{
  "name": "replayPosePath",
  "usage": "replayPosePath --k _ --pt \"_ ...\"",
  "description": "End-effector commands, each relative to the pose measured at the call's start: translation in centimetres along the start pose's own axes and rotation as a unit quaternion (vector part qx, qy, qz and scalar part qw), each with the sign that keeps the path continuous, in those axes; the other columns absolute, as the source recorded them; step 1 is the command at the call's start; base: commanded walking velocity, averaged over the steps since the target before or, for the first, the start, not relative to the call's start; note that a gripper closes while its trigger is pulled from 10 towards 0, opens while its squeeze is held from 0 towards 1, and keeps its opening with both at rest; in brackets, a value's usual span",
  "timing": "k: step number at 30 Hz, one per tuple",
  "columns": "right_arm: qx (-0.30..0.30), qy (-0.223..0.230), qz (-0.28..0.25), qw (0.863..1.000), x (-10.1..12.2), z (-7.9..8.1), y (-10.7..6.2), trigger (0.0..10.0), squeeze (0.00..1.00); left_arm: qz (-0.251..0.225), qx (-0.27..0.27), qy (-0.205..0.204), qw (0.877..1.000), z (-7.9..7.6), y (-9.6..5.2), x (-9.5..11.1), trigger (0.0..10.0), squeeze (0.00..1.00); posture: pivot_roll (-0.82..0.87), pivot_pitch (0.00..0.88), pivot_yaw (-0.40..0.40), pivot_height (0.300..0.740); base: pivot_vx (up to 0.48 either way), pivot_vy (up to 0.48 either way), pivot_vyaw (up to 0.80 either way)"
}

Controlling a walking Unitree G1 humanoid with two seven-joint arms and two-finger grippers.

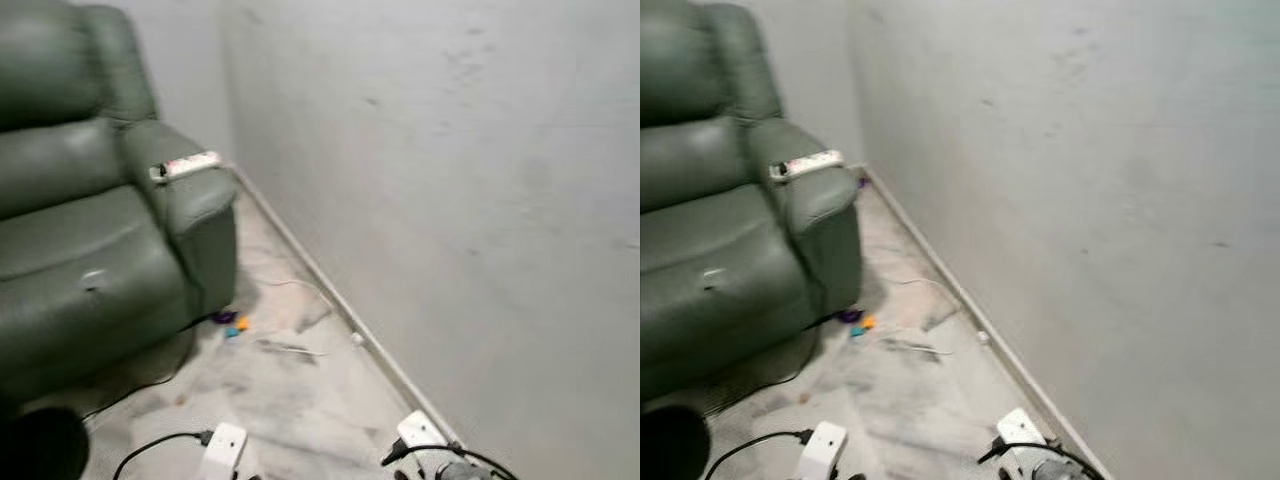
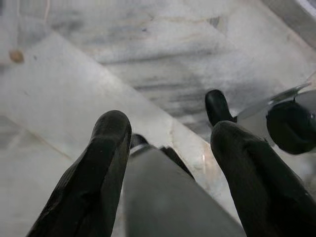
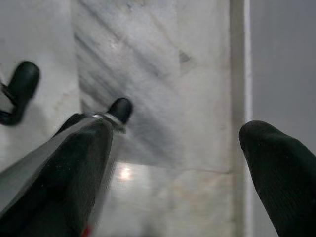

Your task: Hang keys on a hook

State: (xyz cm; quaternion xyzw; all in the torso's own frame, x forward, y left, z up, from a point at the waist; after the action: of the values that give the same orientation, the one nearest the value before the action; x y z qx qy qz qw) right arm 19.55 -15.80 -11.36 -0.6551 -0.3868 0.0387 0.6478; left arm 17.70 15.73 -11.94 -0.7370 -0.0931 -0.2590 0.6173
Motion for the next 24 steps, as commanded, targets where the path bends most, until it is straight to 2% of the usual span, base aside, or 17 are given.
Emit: replayPosePath --k 1,24 --pt "-0.008 -0.004 0.002 1.0 -0.11 -0.5 -0.07 10.0 0.0 -0.001 0.003 -0.004 1.0 -0.2 0.08 0.05 10.0 0.0 0.08 0.0 -0.031 0.74 0.0 0.0 -0.79" --pt "-0.009 -0.003 -0.002 1.0 0.27 -0.99 -0.1 10.0 0.0 0.014 0.014 -0.002 1.0 -0.11 0.04 -0.61 10.0 0.0 0.07 0.0 -0.029 0.74 0.0 0.0 -0.79"
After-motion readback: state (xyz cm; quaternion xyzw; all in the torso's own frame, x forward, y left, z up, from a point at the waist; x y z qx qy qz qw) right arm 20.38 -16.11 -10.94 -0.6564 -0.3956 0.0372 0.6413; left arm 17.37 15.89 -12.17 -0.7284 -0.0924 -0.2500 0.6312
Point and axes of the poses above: a point about 5 cm out from each wrist's last joint towards the gripper, its own y axis pointing out of the wrist towards the gripper, its own x axis along the axis of the wrist's last joint, z = x × y, the point moved 3 cm from there along y, pointing out of the wrist towards the gripper, and after that the axes turned 2 degrees about -y, right-handed, at the moved point
